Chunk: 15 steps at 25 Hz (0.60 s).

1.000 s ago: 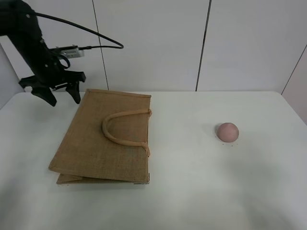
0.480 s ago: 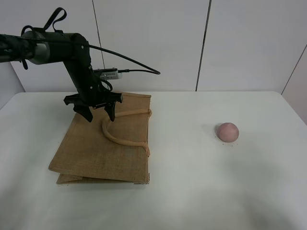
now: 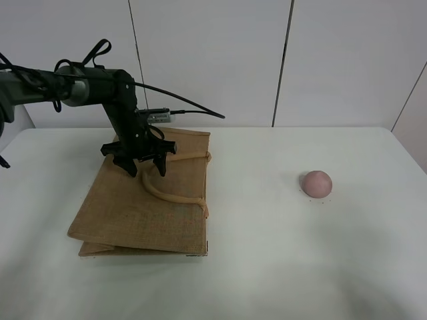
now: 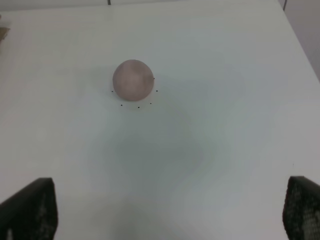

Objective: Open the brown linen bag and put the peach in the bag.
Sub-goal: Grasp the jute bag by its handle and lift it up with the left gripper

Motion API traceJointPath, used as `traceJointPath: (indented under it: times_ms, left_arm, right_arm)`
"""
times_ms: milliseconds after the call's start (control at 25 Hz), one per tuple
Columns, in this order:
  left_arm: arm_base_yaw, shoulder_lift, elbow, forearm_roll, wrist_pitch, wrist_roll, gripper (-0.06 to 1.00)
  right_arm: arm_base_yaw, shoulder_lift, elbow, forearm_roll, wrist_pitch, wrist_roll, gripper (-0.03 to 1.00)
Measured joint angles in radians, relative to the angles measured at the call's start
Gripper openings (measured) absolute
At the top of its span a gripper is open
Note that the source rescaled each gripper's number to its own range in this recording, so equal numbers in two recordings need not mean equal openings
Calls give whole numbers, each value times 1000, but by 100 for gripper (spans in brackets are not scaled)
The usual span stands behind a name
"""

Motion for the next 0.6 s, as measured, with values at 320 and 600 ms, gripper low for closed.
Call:
traceJointPath:
  times_ms: [320,600]
  left_arm:
    - [0,62,0,26,-33,3,99]
    - [0,95,-6,32,-41,3,88]
  right_arm:
    - [0,0,0,0,0,0,100]
    - [0,0,0,0,0,0,100]
